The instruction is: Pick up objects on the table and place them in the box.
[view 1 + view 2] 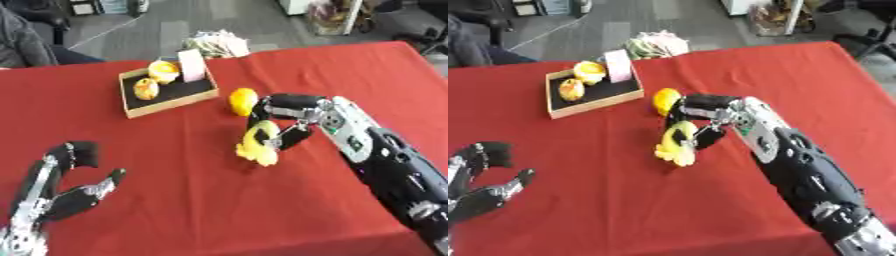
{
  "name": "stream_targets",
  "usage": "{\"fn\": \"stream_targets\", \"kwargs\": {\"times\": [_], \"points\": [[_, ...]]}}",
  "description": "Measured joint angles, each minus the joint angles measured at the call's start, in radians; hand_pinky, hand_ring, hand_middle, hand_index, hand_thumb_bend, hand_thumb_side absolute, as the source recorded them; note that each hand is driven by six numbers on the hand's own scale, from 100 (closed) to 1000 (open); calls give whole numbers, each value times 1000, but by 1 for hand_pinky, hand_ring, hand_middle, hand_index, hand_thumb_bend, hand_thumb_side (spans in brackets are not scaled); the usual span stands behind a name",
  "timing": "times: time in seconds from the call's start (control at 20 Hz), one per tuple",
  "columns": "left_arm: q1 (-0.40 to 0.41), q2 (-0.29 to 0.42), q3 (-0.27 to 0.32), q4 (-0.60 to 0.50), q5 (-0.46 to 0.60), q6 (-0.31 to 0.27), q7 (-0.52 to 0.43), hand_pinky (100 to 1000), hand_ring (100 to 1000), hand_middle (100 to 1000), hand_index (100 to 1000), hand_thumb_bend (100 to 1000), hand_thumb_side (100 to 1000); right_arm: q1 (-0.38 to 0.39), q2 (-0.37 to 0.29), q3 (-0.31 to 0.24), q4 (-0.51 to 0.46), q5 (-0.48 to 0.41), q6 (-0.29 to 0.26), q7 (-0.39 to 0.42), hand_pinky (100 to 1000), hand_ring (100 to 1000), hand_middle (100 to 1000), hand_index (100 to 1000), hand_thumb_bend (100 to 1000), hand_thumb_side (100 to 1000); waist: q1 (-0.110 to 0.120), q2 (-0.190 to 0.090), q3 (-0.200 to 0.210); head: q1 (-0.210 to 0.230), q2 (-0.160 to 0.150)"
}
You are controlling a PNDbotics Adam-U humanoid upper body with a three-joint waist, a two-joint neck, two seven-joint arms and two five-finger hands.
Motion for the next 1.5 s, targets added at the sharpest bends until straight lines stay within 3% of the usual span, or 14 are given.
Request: {"fn": "stream_targets", "kwargs": {"times": [0.45, 0.8, 0.9, 1.15, 1.5], "points": [[-1, -24, -20, -1, 7, -5, -17, 738, 569, 545, 693, 588, 222, -105, 61, -100, 138, -9, 94, -120, 662, 485, 370, 457, 100, 100, 0, -1, 90, -42, 0], [-39, -42, -48, -1, 14, -17, -45, 738, 570, 545, 692, 590, 222, -188, 136, -187, 281, 69, 185, -223, 660, 497, 392, 480, 100, 100, 0, 0, 191, -116, -7], [-53, -45, -54, -1, 14, -21, -53, 738, 570, 545, 692, 590, 222, -207, 147, -202, 297, 98, 211, -254, 660, 503, 405, 494, 100, 100, 0, 14, 216, -143, -19], [-82, -58, -67, -2, 15, -27, -67, 738, 569, 544, 692, 572, 224, -221, 161, -232, 308, 179, 286, -336, 664, 525, 450, 538, 131, 100, -1, 28, 265, -196, -39], [-90, -59, -74, -2, 15, -27, -74, 737, 569, 544, 691, 553, 228, -212, 177, -217, 316, 300, 363, -458, 681, 580, 533, 631, 220, 100, -3, 32, 283, -223, -46]]}}
